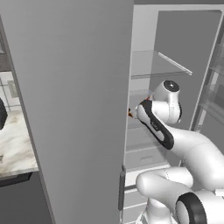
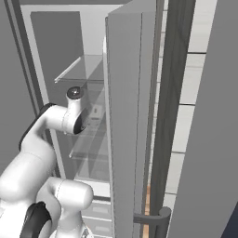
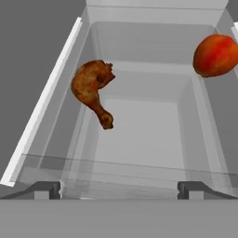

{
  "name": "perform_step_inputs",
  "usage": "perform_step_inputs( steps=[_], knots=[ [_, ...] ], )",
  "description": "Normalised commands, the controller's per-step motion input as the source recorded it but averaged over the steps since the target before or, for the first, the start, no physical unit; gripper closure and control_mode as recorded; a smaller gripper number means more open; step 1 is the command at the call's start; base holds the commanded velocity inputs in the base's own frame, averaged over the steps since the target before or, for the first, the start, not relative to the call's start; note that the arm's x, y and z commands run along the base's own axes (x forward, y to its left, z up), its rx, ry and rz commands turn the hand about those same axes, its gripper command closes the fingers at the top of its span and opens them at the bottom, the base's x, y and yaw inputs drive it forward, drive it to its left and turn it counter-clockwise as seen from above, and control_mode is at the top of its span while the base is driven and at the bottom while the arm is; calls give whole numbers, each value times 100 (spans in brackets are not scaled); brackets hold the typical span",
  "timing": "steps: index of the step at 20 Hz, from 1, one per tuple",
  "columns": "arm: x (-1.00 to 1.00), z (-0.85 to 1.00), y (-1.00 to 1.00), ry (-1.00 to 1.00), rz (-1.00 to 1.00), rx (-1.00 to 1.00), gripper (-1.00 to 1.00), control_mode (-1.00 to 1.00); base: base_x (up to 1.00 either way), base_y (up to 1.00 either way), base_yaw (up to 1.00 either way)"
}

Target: Open the fridge, remove the apple, cucumber, and chicken drumstick, and place them on any counter.

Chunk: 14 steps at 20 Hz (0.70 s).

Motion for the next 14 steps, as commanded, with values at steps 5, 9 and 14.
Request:
perform_step_inputs(
  steps=[5,9,14],
  knots=[
    [24,-23,3,0,0,0,-100,-100,0,0,0],
    [19,-31,9,0,0,0,-100,-100,0,0,0],
    [17,-22,9,0,0,0,-100,-100,0,0,0]
  ],
)
